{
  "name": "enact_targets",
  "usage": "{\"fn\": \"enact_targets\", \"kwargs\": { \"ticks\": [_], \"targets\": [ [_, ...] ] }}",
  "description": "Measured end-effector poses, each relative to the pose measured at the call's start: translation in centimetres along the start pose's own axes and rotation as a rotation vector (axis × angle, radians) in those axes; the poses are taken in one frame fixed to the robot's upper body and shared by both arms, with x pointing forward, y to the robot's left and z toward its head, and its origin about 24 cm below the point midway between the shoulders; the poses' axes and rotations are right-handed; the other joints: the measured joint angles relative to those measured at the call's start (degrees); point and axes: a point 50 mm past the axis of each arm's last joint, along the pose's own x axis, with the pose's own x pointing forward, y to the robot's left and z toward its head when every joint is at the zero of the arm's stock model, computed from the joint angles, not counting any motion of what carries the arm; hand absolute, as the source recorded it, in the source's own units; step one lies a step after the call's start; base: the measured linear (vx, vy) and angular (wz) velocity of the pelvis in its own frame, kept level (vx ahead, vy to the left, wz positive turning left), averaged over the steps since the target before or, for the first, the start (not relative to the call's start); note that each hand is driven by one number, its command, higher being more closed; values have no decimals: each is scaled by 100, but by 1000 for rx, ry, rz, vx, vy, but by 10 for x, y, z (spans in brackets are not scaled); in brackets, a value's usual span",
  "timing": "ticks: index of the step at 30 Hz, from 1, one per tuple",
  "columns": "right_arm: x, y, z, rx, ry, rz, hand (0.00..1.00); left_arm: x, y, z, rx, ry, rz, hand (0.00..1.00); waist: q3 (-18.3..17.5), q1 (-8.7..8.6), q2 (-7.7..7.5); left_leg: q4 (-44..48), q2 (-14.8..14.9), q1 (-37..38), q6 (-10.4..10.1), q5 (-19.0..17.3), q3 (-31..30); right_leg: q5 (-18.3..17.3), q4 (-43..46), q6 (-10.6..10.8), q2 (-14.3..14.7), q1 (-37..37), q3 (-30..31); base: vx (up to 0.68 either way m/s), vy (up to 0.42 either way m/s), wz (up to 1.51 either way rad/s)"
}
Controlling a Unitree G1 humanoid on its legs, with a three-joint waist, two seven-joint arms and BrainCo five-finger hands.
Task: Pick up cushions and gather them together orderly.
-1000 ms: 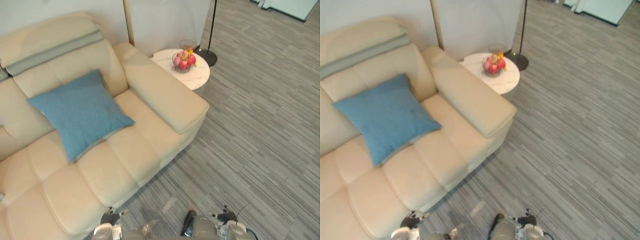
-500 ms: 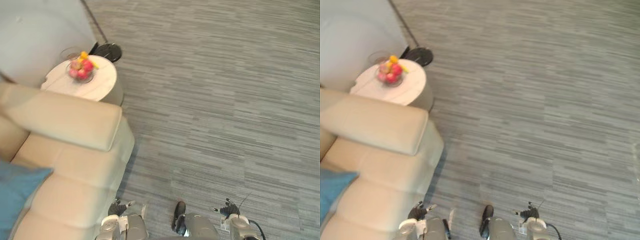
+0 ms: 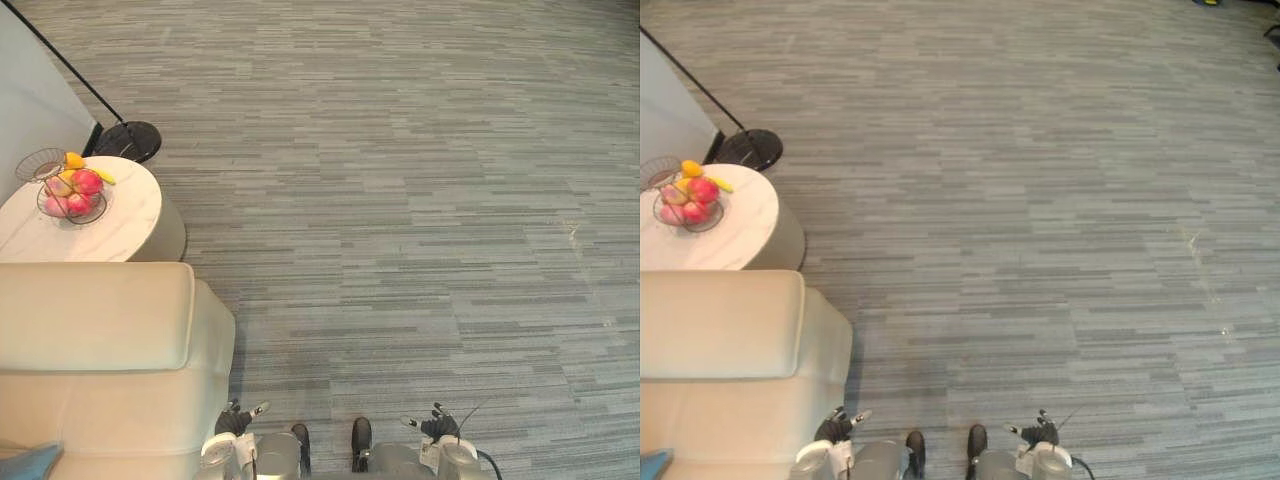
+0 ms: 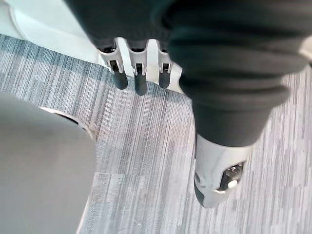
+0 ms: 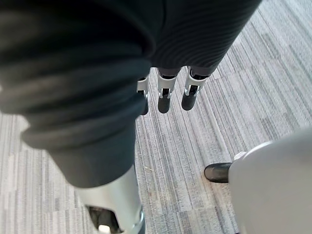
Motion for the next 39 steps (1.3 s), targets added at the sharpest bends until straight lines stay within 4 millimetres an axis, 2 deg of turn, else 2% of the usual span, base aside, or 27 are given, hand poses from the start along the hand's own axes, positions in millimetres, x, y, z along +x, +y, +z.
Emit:
{"fn": "enact_targets", "kwargs": {
  "ticks": [2,4,5,7,9,10,11,13,14,16,17,18,19,20,21,22,23,25,26,27,28,29,31,33,35,37,39],
  "targets": [
    [1,-2,0,-4,2,-4,0,0,5,-2,17,12,9,0,-19,-46,-23,-36,155,84,-5,3,460,-204,655,-236,-608,-234,-1657,-28,-139,-99],
    [2,-2,2,-7,5,-4,0,0,9,-2,21,15,20,0,-14,-43,-10,33,390,160,-55,8,783,-249,951,-309,-963,-290,-2429,28,-199,-115],
    [3,-1,4,-8,4,-1,0,0,14,-3,28,19,32,0,-5,-44,10,76,676,240,-228,-1,1012,-246,1136,-301,-1180,-305,-2711,43,-219,-112],
    [3,1,5,-6,4,3,0,1,20,-4,38,26,45,0,-7,-43,-17,71,951,305,-377,47,1222,-177,1173,-188,-1483,-422,-2735,81,-377,-97],
    [3,0,5,0,5,-2,0,1,24,-3,43,24,55,0,-34,-35,-111,73,1162,424,-713,36,1388,31,971,-47,-1862,-516,-2755,91,-359,-86],
    [3,1,3,0,12,-1,0,1,31,-2,52,21,72,0,-90,-28,-291,83,1180,571,-1019,0,1525,506,692,25,-2146,-599,-2820,194,-501,-108],
    [5,-4,11,-9,-9,-11,0,0,30,-3,50,31,75,0,-51,-34,-140,-30,1406,814,-1137,-4,1451,417,979,-68,-1894,-628,-2833,219,-585,-114],
    [7,-13,15,-22,-23,-31,0,0,20,-10,47,53,50,0,-119,-114,25,-356,1471,980,-1057,47,1363,-88,1446,-33,-1804,-880,-2770,194,-438,-81],
    [8,-23,14,-32,-18,-55,0,-1,5,-11,40,56,17,0,-154,-178,164,-419,1606,1101,-1270,177,1263,-555,2054,-83,-1723,-1164,-2609,227,-429,-64],
    [8,-29,13,-35,-16,-68,0,-1,-3,-10,51,49,-4,0,-181,-253,243,202,1942,865,-1299,221,1037,-819,2187,-160,-1509,-1180,-2594,295,-525,-41],
    [7,-27,13,-39,-14,-64,0,0,-2,-7,60,37,-6,0,-180,-303,274,1171,2306,445,-1025,396,735,-937,2109,-241,-1267,-1065,-2599,295,-458,-27],
    [7,-25,10,-42,-7,-59,0,1,-1,-2,71,17,-5,0,-151,-309,300,2176,2645,-18,-377,811,462,-978,1887,-303,-1008,-823,-2619,367,-428,-43],
    [7,-22,9,-64,-1,-49,0,2,0,8,80,-31,-4,0,-8,-274,330,3741,2724,-649,-206,547,-147,-946,1425,-506,-628,-308,-2467,370,-306,-60],
    [7,-23,6,-80,11,-51,0,2,-2,13,93,-54,-15,0,49,-201,281,4529,2262,-1060,-429,193,-525,-885,1002,-566,-448,99,-2334,309,-231,-59],
    [7,-23,5,-82,16,-52,0,2,-3,14,98,-58,-19,0,54,-170,273,4613,2120,-1138,-477,112,-569,-866,888,-577,-415,206,-2299,272,-90,-66],
    [6,-24,3,-77,24,-56,0,2,-6,16,113,-72,-36,0,63,-111,263,4605,1734,-1357,-527,-100,-601,-792,559,-572,-315,462,-2191,394,-83,-85],
    [7,-23,5,-49,23,-58,0,2,-12,21,118,-101,-55,0,68,-51,268,4127,1295,-1759,-458,-323,-423,-665,179,-499,-155,777,-1972,394,-83,-84],
    [8,-20,8,-35,15,-56,0,2,-15,26,113,-119,-64,0,101,-32,249,3247,901,-1999,-418,-373,-312,-655,-65,-476,-114,995,-1827,441,-8,-71],
    [8,-14,11,-20,7,-46,0,3,-16,32,107,-132,-63,0,177,-6,154,1619,328,-2123,-382,-107,-410,-685,-345,-358,-162,1265,-1651,557,48,-63],
    [8,-13,12,-18,6,-44,0,3,-16,32,103,-133,-60,0,186,2,138,1243,227,-2128,-401,29,-472,-697,-397,-328,-170,1322,-1607,482,70,-69],
    [7,-11,8,-13,14,-42,0,4,-13,33,98,-134,-53,0,200,47,110,573,59,-2051,-318,726,-623,-754,-531,-187,-173,1433,-1461,386,88,-70],
    [6,-3,6,-6,21,-22,0,4,-9,33,90,-131,-37,0,191,183,-40,488,-86,-1934,37,1045,-594,-808,-659,-71,-224,1562,-1271,553,93,-57],
    [3,3,0,33,32,-17,0,6,-6,41,73,-152,-28,0,195,189,-219,1153,-119,-2120,233,537,-545,-820,-440,69,-409,1605,-1253,646,130,-20],
    [0,4,-5,51,40,-17,0,6,-6,38,59,-141,-22,0,200,265,-248,1557,-51,-1839,299,5,-350,-894,761,209,-647,1414,-1126,614,188,-28],
    [-1,7,-3,63,16,-9,0,5,-6,31,78,-103,-22,0,205,225,-245,1559,-23,-1155,299,-565,-285,-301,3515,213,-1202,486,-1039,542,138,-31],
    [-2,5,-2,64,4,-10,0,5,-3,27,97,-88,-18,0,198,165,-266,1434,-11,-633,299,-803,-276,-421,4554,138,-1538,-23,-1298,577,50,-5],
    [-1,4,-1,57,2,-9,0,5,-1,24,98,-78,-11,0,170,102,-294,965,11,-70,276,-819,-238,-604,4525,69,-1719,-527,-1819,511,-8,-3]
  ]
}}
